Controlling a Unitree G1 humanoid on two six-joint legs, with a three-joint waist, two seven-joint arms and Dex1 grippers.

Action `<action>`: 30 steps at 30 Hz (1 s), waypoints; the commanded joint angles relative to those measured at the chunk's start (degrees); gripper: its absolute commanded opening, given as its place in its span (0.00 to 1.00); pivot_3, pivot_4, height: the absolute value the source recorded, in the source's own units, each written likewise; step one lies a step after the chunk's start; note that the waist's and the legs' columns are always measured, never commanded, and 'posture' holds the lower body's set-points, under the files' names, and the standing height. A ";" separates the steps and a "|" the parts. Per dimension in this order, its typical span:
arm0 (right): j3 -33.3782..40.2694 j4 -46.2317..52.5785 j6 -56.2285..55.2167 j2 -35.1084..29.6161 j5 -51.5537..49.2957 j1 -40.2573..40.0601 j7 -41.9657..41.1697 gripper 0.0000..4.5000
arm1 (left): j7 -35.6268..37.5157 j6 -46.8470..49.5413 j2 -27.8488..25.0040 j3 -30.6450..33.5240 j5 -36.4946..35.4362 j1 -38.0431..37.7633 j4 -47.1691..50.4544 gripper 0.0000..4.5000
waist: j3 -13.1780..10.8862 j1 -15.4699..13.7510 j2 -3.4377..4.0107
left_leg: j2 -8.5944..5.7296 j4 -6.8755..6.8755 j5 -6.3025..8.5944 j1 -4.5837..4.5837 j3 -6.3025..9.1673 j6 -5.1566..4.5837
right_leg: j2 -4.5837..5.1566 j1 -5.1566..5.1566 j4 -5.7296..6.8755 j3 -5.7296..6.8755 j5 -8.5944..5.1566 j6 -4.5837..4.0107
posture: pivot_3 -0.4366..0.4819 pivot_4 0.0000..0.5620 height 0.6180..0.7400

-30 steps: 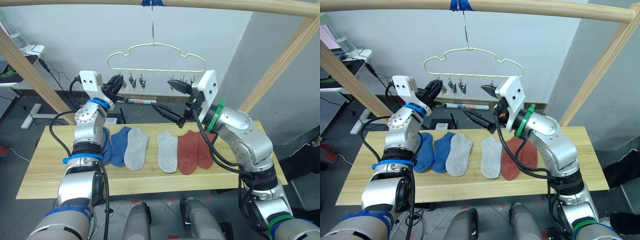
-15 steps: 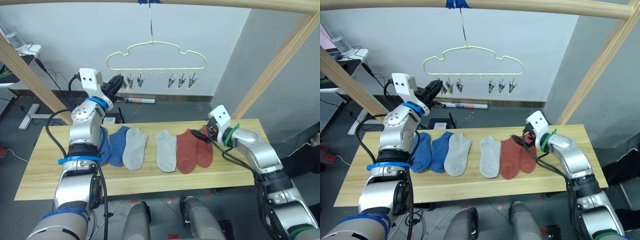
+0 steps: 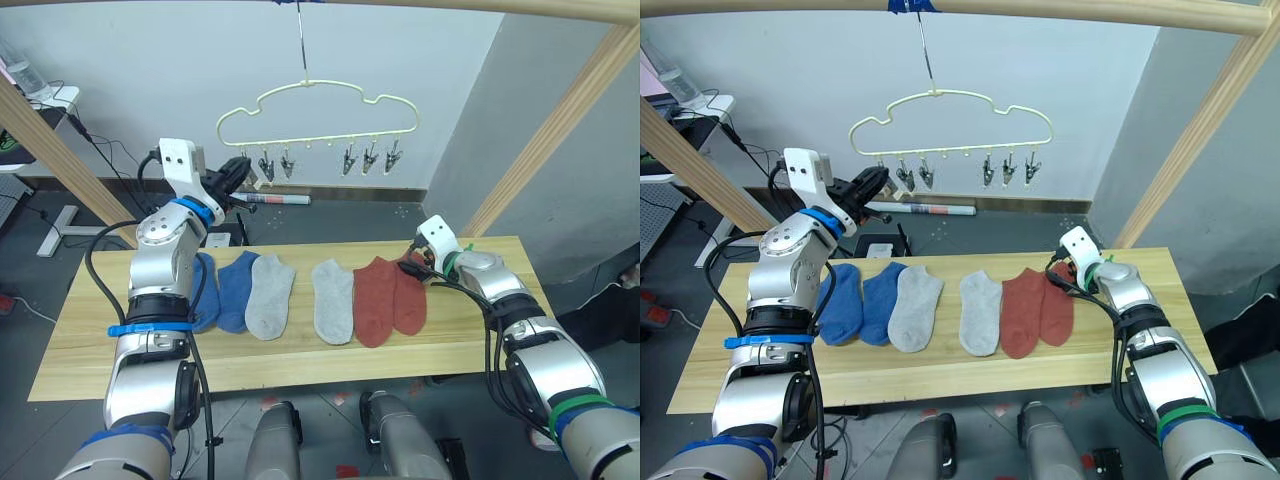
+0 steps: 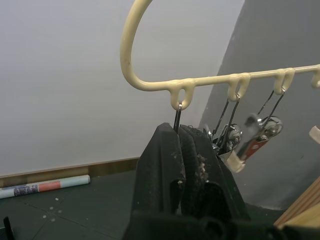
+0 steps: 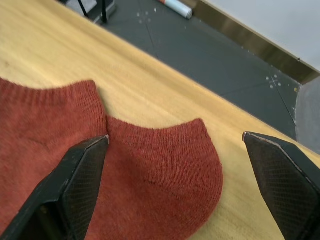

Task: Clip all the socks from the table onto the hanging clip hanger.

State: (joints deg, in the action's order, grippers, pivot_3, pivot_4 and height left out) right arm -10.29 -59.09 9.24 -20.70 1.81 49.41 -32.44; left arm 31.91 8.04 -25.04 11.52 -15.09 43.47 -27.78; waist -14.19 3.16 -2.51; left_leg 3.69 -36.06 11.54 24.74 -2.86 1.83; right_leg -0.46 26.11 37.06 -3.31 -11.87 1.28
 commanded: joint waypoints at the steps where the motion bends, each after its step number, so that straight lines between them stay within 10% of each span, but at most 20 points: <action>1: 0.24 -3.25 -2.14 -0.28 1.98 1.45 -0.41 1.00 | 0.04 0.33 -0.64 0.20 -0.16 -0.20 1.28 0.00 | 0.00 -0.01 0.00 | 0.00 0.00 0.00 0.00 0.00 0.00 | 0.00 0.00 0.01 0.00 0.00 0.00 | 0.46 0.47 1.00; 7: 0.38 -6.92 -3.18 0.01 3.70 1.62 -1.31 0.87 | 0.42 0.47 -0.56 0.20 -0.23 -0.45 1.16 0.00 | 0.00 0.12 0.00 | 0.01 0.00 0.00 -0.01 0.00 0.00 | -0.01 0.01 0.03 -0.01 0.00 0.00 | 0.46 0.47 1.00; 18: 0.55 -6.55 -6.88 -1.00 5.17 0.84 -2.46 0.03 | 0.75 1.05 -0.81 0.23 -0.39 -0.97 1.88 0.00 | 0.00 0.07 0.00 | 0.00 -0.03 -0.01 -0.01 -0.01 0.01 | 0.00 -0.01 0.04 -0.03 0.03 0.04 | 0.48 0.45 1.00; 30: 4.13 -1.07 -4.95 -2.39 1.69 -0.94 -6.24 0.01 | 1.29 2.02 -1.05 0.36 -0.44 -1.51 2.30 0.00 | 0.00 0.19 0.00 | 0.01 -0.03 -0.02 -0.05 -0.04 0.02 | -0.01 0.00 0.10 -0.08 0.06 0.03 | 0.47 0.44 1.00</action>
State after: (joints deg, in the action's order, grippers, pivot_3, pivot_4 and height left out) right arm -8.29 -63.08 3.55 -22.99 5.46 47.58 -37.35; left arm 33.19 9.74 -25.08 11.58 -15.47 42.34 -26.20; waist -14.19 3.35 -2.51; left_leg 3.69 -36.10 11.52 24.69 -2.91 1.85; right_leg -0.48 26.10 37.16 -3.40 -11.80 1.33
